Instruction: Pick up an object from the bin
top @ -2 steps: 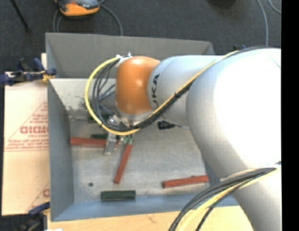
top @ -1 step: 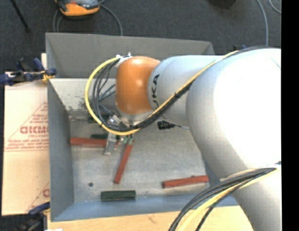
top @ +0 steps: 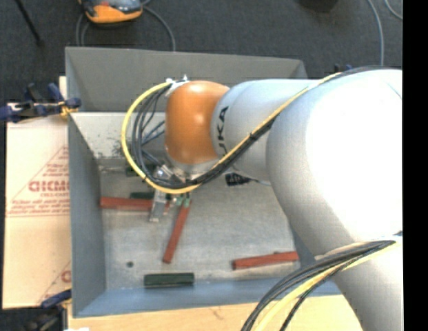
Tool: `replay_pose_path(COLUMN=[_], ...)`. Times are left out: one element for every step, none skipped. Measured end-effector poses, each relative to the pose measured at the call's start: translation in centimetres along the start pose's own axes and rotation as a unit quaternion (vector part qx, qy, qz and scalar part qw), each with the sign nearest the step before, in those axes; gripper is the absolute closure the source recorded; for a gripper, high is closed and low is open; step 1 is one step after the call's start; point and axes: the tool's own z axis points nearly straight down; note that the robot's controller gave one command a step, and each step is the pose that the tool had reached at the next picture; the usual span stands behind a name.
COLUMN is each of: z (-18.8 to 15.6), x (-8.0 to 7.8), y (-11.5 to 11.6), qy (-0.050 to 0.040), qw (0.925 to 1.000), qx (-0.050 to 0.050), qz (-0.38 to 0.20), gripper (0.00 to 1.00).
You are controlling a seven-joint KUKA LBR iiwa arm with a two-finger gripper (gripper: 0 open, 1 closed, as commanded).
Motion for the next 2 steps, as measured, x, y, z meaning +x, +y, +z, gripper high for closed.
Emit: replay_pose_path(z=[0.0, 0.0], x=[0.0, 0.0], y=[0.0, 0.0], qy=[0.0, 0.0], qw=[1.0, 1.0], qx=[0.0, 0.0], qz=[0.0, 0.0], gripper=[1.0, 1.0])
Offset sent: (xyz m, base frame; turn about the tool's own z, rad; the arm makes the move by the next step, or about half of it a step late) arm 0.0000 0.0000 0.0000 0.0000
